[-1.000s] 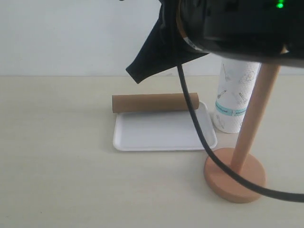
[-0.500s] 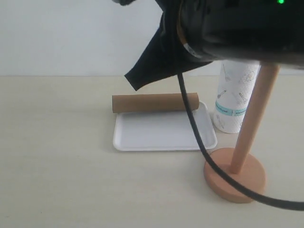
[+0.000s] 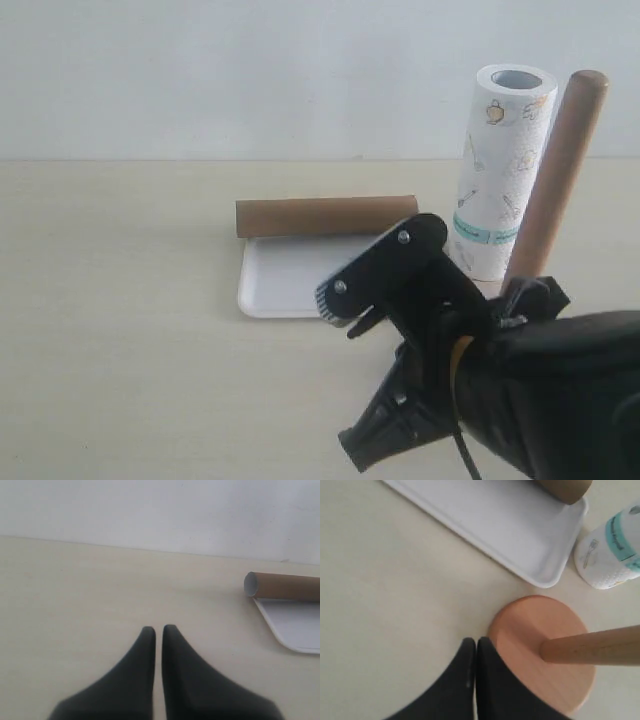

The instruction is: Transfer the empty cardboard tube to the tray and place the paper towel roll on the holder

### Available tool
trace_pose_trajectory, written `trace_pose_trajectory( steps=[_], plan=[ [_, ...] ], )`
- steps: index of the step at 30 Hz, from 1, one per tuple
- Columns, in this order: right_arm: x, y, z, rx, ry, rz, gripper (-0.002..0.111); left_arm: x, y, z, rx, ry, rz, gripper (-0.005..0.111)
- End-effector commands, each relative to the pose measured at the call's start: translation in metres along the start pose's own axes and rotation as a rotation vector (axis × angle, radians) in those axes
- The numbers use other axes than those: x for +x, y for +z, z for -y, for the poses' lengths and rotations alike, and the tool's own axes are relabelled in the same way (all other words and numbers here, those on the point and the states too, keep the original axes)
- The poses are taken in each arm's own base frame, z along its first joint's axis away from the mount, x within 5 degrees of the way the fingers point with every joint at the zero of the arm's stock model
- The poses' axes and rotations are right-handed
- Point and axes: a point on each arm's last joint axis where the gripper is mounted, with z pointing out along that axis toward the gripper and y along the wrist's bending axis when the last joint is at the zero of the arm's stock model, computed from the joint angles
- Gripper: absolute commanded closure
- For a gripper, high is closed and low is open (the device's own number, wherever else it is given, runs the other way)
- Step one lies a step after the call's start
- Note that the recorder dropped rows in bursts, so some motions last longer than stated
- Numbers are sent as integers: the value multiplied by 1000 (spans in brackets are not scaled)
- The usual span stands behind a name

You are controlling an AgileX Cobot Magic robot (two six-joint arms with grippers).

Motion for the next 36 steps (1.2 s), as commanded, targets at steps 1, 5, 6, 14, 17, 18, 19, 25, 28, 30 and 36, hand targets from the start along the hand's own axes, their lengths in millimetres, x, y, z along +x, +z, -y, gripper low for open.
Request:
trace_pose_trajectory(
  steps=[1, 5, 6, 14, 17, 18, 19, 25, 28, 30, 36],
  plan=[
    [10, -12, 11, -70, 41, 74, 108, 1, 0, 0, -1, -5, 1, 103],
    [8, -26, 57, -140, 248, 220, 108, 1, 0, 0, -1, -5, 1, 103],
    [11, -29, 72, -161, 346, 262, 108, 1, 0, 0, -1, -5, 1, 103],
    [88, -59, 117, -126, 652, 488, 108, 1, 0, 0, -1, -5, 1, 103],
    [109, -74, 119, -77, 686, 600, 108, 1, 0, 0, -1, -5, 1, 103],
    [115, -79, 119, -61, 695, 641, 108, 1, 0, 0, -1, -5, 1, 103],
    [120, -82, 119, -50, 700, 675, 108, 1, 0, 0, -1, -5, 1, 103],
    [145, -95, 113, 4, 718, 853, 108, 1, 0, 0, -1, -5, 1, 103],
    [154, -91, 104, -28, 695, 912, 108, 1, 0, 0, -1, -5, 1, 103],
    [153, -92, 100, -68, 669, 947, 108, 1, 0, 0, -1, -5, 1, 103],
    [148, -97, 93, -174, 649, 999, 108, 1, 0, 0, -1, -5, 1, 103]
  ],
)
